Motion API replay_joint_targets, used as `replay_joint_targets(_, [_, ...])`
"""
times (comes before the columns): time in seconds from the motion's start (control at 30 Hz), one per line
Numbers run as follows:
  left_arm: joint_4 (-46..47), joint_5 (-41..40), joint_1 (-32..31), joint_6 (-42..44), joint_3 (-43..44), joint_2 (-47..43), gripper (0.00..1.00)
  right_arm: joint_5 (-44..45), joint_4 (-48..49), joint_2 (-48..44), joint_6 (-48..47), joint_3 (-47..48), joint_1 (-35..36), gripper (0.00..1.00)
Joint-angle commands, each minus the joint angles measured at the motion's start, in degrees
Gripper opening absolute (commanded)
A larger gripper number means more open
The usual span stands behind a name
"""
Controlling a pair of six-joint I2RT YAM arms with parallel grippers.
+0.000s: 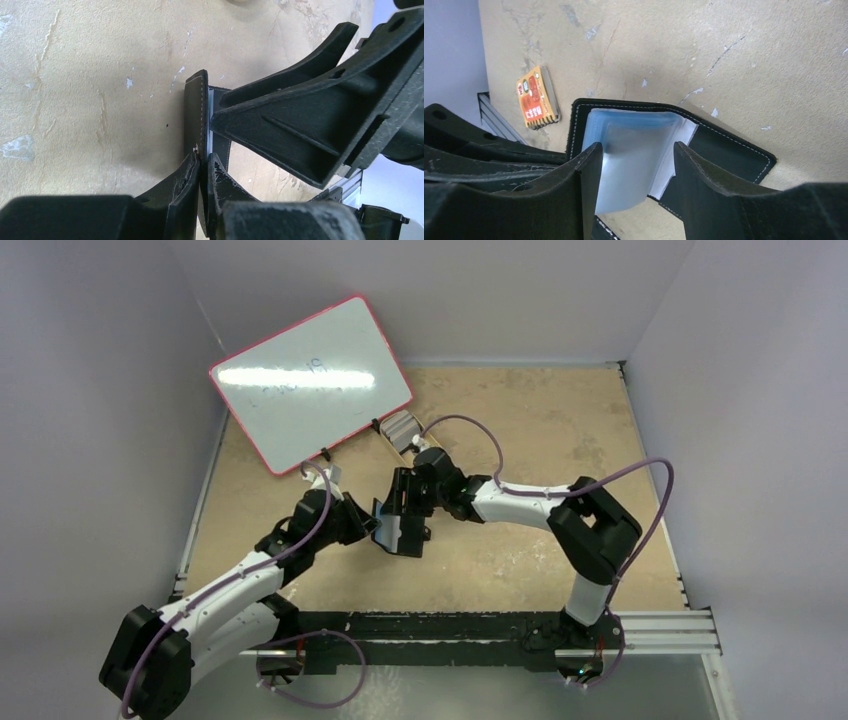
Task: Put the credit cards into the card holder
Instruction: Turn over the card slot in the card holder.
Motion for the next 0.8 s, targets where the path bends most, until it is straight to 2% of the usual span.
replay_joint_targets(0.0, [3.6,-0.3,-0.3,0.7,0.5,0.2,0.09,1.3,0.1,1.3,-0.9,2.3,-0.3,0.56])
replay_joint_targets(0.13, [3.5,-0.5,-0.3,0.9,0.4,0.0,0.11,1.5,-0.1,2.6,-1.4,2.6,-0.4,0.53])
replay_joint_targets(0.4, [1.8,-2.0,-0.3,1.4,0.4,0.7,0.06,6.9,-5.8,1.9,-3.3,2.2,-0.7,0.49])
replay_joint_targets(0.77, [5.4,0.3,-0.3,-0.5,-1.0,1.9,0.18,11.7,-12.2,-3.7,-6.4,-3.9,-0.8,0.47])
